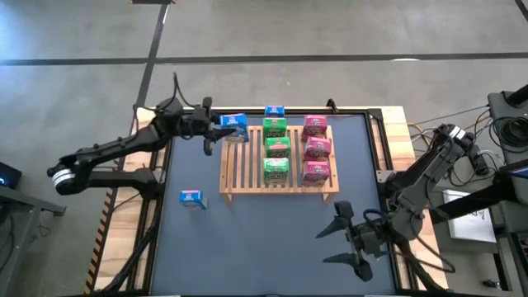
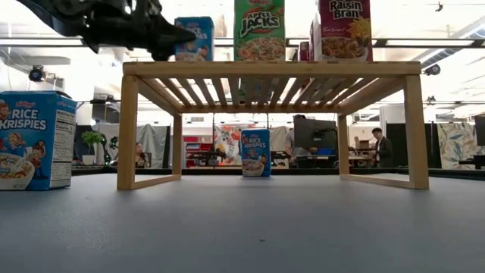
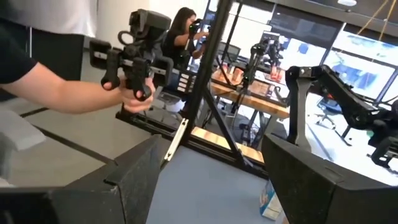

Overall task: Stack cereal on shelf
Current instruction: Put the bottom blue cereal box on the shelf

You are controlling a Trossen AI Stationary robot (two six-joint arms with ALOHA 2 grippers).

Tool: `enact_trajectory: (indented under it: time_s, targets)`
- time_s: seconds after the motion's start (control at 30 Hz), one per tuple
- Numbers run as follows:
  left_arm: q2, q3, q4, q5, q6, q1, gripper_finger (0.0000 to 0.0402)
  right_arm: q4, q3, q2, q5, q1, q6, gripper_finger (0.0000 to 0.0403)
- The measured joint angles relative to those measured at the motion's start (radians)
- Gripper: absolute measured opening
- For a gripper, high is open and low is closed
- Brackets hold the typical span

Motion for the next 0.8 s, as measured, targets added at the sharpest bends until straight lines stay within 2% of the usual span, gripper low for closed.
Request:
enact_trajectory:
  time_s: [0.23,0.43,0.8]
  targets:
    - [0.128,0.001,0.144,0.000,0.000,0.039,0.0126,0.038,-0.100,-0.095,0.001,0.005,0.033,0.0255]
    - [0.214,0.001,0.188,0.105,-0.021,0.078,0.0126,0.064,-0.170,-0.184,0.002,0.006,0.016,0.0254]
    - [0.222,0.001,0.177,0.130,-0.007,0.090,0.0126,0.063,-0.193,-0.208,0.001,0.006,0.009,0.0251]
